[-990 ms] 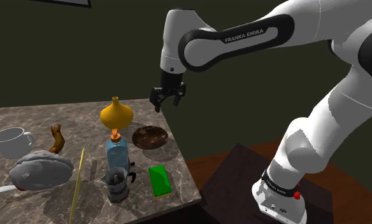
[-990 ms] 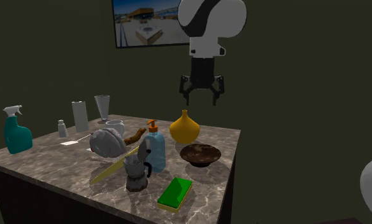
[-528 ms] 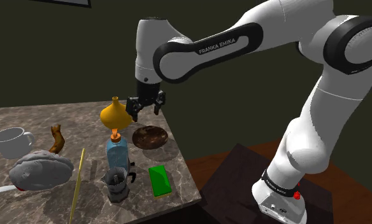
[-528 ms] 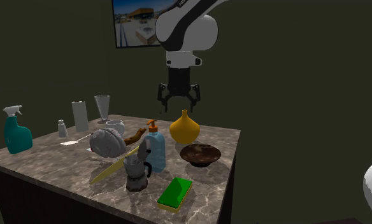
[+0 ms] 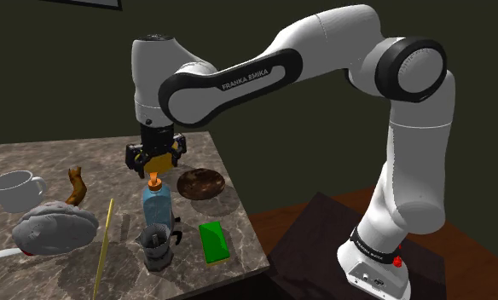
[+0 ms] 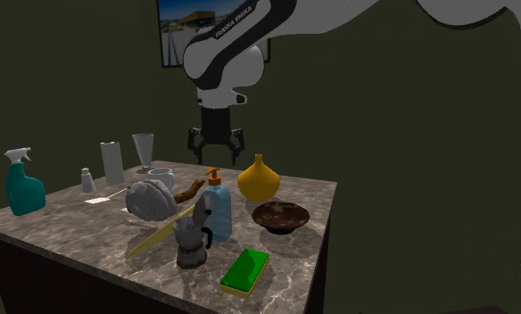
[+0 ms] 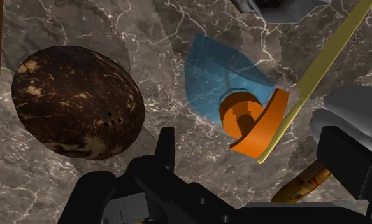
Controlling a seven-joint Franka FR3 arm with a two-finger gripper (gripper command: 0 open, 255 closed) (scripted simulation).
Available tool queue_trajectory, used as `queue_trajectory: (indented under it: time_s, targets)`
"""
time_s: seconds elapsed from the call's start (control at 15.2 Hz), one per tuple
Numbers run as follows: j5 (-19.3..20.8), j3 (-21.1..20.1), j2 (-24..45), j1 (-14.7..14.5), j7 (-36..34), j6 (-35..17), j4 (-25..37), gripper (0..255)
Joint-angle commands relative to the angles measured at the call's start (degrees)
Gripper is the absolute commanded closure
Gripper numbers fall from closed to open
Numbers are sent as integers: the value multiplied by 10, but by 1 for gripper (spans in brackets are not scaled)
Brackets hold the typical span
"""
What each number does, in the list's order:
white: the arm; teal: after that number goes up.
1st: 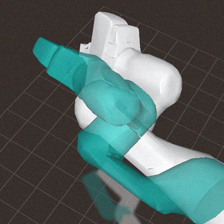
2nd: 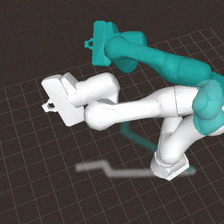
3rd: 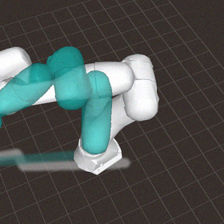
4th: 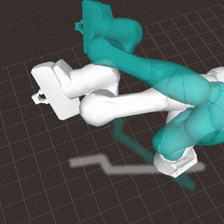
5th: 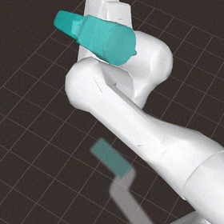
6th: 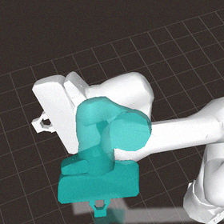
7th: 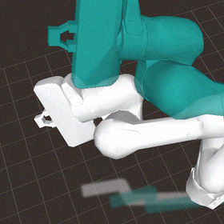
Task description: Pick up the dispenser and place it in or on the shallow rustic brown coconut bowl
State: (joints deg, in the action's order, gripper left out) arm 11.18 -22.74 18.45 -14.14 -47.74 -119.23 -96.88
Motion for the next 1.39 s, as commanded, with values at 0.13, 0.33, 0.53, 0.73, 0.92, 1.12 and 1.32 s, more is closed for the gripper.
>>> queue_trajectory:
  time_s: [0.13,0.33,0.53,0.73,0.92,1.12,1.32]
  targets:
    - [13,3,29,-9,-12,-18,9,0]
    - [19,6,40,-11,-15,-36,1,0]
    - [22,7,46,-11,-17,-45,-3,0]
    - [22,7,46,-11,-17,-45,-3,0]
    - [22,7,46,-11,-17,-45,-3,0]
    - [22,7,46,-11,-17,-45,-3,255]
    - [22,7,46,-11,-17,-45,-3,255]
